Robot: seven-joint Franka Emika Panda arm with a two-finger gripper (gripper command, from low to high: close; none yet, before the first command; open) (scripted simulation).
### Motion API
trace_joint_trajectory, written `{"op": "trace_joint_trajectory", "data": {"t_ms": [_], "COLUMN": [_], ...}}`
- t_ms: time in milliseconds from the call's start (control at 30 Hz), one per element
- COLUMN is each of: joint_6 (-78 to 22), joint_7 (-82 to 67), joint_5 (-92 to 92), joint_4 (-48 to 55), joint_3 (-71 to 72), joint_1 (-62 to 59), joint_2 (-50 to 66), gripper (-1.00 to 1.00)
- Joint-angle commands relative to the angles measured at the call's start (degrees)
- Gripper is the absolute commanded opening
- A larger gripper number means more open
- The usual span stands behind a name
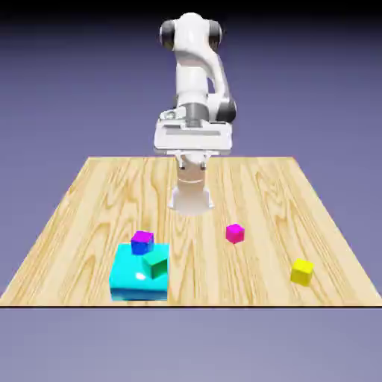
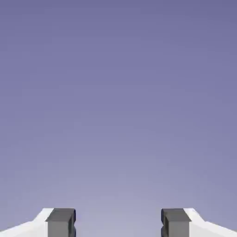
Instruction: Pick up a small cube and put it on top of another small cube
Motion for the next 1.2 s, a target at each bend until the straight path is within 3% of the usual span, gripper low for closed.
{"op": "trace_joint_trajectory", "data": {"t_ms": [0,833,1067,1100,1167], "joint_6": [-0.93,-24.02,-16.97,-16.97,-18.54], "joint_7": [-0.27,-7.05,-3.75,-3.75,-4.48], "joint_5": [-0.55,-14.36,-19.08,-19.08,-18.07], "joint_4": [1.27,32.87,35.39,35.39,34.88], "joint_3": [0.72,18.71,13.82,13.82,14.91], "joint_1": [0.60,15.59,19.63,19.63,18.77], "joint_2": [2.08,53.98,63.80,63.80,61.72], "gripper": [0.00,0.00,0.00,-1.00,-1.00]}}
